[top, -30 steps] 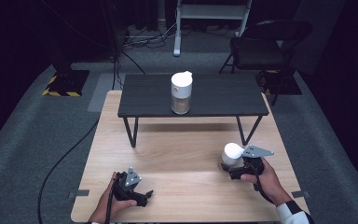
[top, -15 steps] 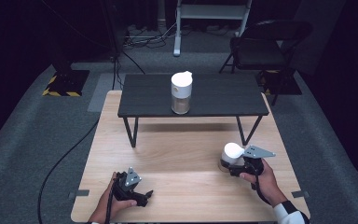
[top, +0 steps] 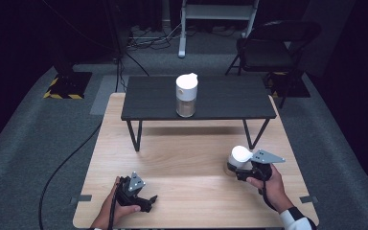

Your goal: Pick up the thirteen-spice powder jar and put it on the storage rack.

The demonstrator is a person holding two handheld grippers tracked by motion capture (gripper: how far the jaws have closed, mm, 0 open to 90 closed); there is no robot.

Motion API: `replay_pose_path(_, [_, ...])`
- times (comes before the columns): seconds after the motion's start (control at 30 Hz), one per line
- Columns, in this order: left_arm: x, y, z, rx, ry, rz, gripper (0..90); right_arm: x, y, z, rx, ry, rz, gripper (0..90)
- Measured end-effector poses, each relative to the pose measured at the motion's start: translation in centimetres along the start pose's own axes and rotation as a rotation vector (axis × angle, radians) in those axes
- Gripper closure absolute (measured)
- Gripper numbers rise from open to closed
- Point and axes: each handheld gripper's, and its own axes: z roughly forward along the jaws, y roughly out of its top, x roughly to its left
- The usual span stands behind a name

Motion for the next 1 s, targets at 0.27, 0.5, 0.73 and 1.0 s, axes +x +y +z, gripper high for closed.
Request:
replay_pose_path(0.27, [0.0, 0.0, 0.0, 0.000, 0.000, 0.000, 0.3, 0.5, 0.3, -0.4, -0.010, -0.019, -0.010, 29.4])
replay_pose_path(0.5, [0.0, 0.0, 0.0, 0.000, 0.000, 0.000, 0.3, 1.2, 1.1, -0.9, -0.008, -0.040, -0.020, 29.5])
replay_pose_path(0.73, [0.0, 0.0, 0.0, 0.000, 0.000, 0.000, 0.3, 1.8, 2.1, -2.0, -0.013, -0.064, -0.026, 29.7])
replay_pose_path(1.0, [0.0, 0.0, 0.0, 0.000, 0.000, 0.000, 0.3, 2.1, 3.6, -3.3, -0.022, -0.075, -0.030, 29.8])
